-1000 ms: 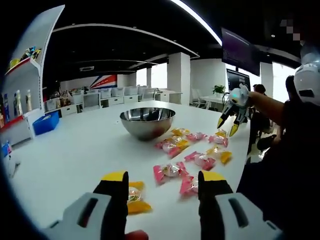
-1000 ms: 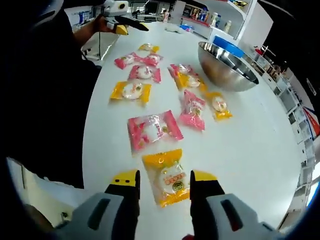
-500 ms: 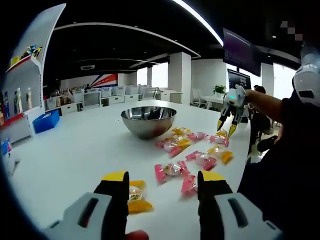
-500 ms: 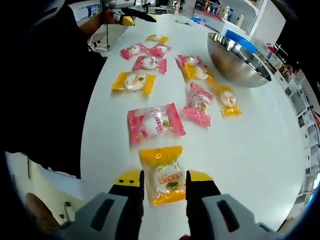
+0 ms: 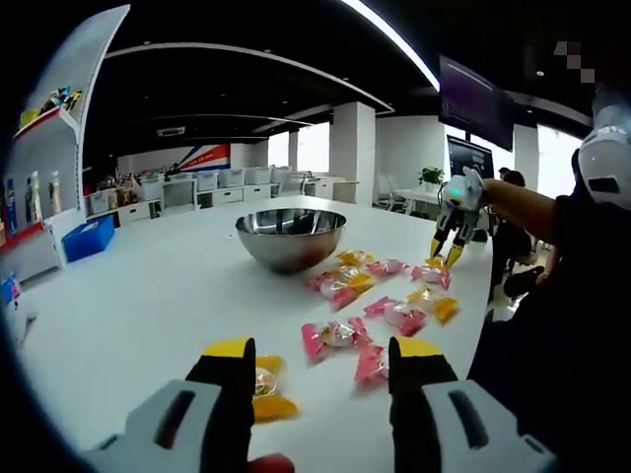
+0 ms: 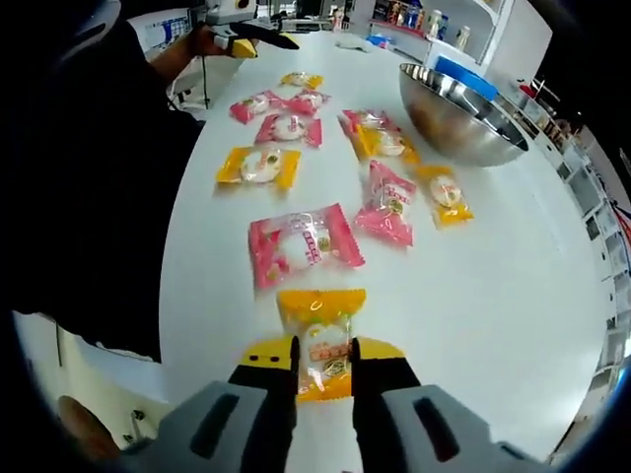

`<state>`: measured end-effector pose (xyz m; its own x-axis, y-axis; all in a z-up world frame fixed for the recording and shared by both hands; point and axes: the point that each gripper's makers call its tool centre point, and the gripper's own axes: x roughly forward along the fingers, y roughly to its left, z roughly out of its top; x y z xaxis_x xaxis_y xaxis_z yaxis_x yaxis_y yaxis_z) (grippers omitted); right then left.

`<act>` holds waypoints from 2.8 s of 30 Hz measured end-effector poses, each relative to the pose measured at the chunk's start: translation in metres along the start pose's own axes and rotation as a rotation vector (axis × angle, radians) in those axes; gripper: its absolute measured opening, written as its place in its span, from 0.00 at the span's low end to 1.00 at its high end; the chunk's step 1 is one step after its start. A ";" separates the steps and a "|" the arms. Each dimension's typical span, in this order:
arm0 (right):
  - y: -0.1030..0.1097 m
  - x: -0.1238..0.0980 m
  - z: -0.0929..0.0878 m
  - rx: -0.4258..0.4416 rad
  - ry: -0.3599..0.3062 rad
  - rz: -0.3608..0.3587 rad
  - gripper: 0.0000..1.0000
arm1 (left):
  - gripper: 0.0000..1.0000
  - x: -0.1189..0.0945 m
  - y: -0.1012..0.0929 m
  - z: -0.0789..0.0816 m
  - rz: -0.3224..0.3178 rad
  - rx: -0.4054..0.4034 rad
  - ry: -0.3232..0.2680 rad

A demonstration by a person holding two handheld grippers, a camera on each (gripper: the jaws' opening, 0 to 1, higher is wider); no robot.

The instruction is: Pick up the marshmallows scattered on the table and place them into the bowl on the table

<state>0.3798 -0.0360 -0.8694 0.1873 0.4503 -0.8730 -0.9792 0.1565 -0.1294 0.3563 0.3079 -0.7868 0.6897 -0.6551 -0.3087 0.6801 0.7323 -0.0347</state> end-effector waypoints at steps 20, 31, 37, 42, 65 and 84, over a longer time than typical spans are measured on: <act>-0.014 -0.013 0.014 0.096 -0.129 -0.093 0.20 | 0.54 0.000 -0.003 -0.002 -0.005 0.000 -0.001; -0.033 -0.026 0.047 0.195 -0.316 -0.160 0.20 | 0.54 0.001 -0.007 -0.005 -0.015 0.000 0.002; -0.041 -0.037 0.066 0.263 -0.426 -0.216 0.20 | 0.54 0.002 -0.005 -0.003 -0.014 -0.001 -0.002; -0.050 -0.047 0.078 0.299 -0.492 -0.265 0.20 | 0.54 0.002 -0.007 -0.003 -0.019 0.001 -0.004; -0.087 -0.057 0.136 0.413 -0.714 -0.381 0.20 | 0.54 0.003 -0.010 -0.003 -0.033 0.007 -0.007; -0.127 -0.039 0.179 0.371 -0.687 -0.386 0.20 | 0.54 0.004 -0.014 0.000 -0.039 0.013 -0.009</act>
<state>0.5110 0.0837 -0.7350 0.6238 0.7187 -0.3070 -0.7711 0.6301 -0.0919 0.3499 0.2951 -0.7881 0.6652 -0.6845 -0.2984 0.7092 0.7041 -0.0341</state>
